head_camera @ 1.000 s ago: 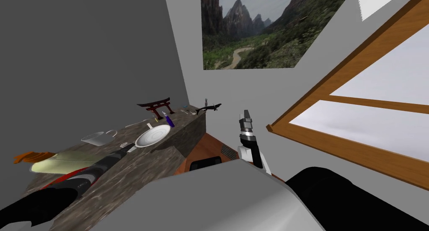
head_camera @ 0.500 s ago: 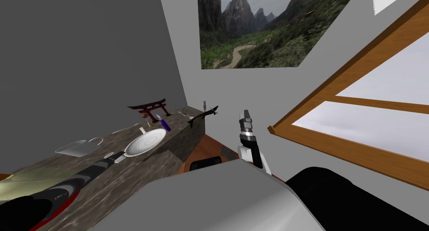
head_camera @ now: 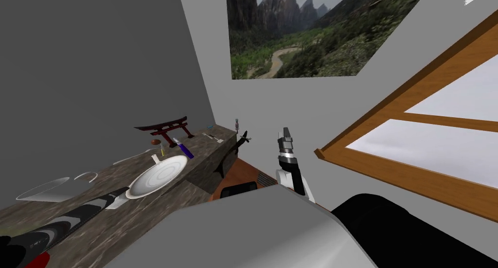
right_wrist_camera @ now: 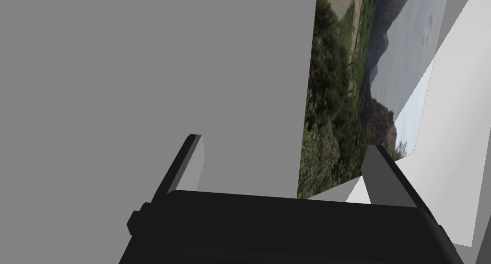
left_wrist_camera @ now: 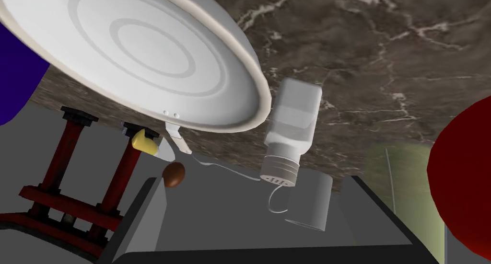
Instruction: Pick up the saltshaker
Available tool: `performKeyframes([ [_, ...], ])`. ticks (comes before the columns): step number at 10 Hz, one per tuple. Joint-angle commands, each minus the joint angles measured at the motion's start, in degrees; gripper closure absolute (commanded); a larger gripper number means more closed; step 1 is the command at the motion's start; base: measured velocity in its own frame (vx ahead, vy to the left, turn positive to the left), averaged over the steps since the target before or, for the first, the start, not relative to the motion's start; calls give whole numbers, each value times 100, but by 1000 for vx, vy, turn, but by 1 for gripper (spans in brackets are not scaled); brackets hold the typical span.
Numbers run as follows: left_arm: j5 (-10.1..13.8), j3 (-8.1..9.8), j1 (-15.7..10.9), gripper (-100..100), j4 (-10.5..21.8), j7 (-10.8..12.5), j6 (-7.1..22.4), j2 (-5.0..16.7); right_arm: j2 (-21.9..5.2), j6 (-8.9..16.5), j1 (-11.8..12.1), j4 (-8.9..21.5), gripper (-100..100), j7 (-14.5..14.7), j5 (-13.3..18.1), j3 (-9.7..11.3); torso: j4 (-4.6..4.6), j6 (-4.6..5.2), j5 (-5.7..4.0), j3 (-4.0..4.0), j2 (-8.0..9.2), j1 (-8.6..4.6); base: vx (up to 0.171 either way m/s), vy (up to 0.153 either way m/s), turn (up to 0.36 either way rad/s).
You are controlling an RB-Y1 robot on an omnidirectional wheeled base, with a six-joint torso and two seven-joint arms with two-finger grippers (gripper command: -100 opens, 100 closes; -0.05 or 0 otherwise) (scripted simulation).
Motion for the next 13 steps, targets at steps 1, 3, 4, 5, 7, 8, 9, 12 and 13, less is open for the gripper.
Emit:
performKeyframes([
  [1, 75, 51, 135, -100, 25, 44, 273, 61, 0, 0, 0, 0, 0, 0, 0, 0, 0, 0, 0, 0, 0, 0, 94, 37, -29],
  [3, 171, 104, 239, -100, 67, 92, 460, 142, 0, 0, 0, 0, 0, 0, 0, 0, 2, 1, 2, 5, 8, 9, 97, 40, -33],
  [4, 260, 147, 339, -100, 106, 146, 635, 211, 0, 0, 0, 0, 0, 0, 0, 0, 4, 0, 1, 9, 15, 4, 96, 32, -25],
  [5, 341, 179, 433, -100, 144, 203, 796, 269, 0, 0, 0, 0, 0, 0, 0, 0, 4, 0, 0, 8, 13, 3, 127, 39, -37],
  [7, 483, 204, 602, -100, 212, 322, 1075, 347, 0, 0, 0, 0, 0, 0, 0, 0, 4, -1, -1, -8, -32, 27, 146, 50, -26],
  [8, 544, 196, 676, -100, 241, 379, 1191, 368, 0, 0, 0, 0, 0, 0, 0, 0, 1, 1, 2, -15, -41, 38, 140, 70, -35],
  [9, 598, 174, 742, -100, 266, 430, 1292, 379, 0, 0, 0, 0, 0, 0, 0, 0, 0, 0, 3, -16, -42, 43, 127, 49, -31],
  [12, 723, 105, 954, -100, 250, 507, 1453, 328, 0, 0, 0, 0, 0, 0, 0, 0, 0, 0, 1, -17, -43, 31, 119, 36, -24],
  [13, 743, 109, 973, 0, 247, 510, 1478, 328, 0, 0, -1, 0, 0, 0, 0, 0, 5, 0, 0, -4, -20, 23, 11, 3, -1],
])
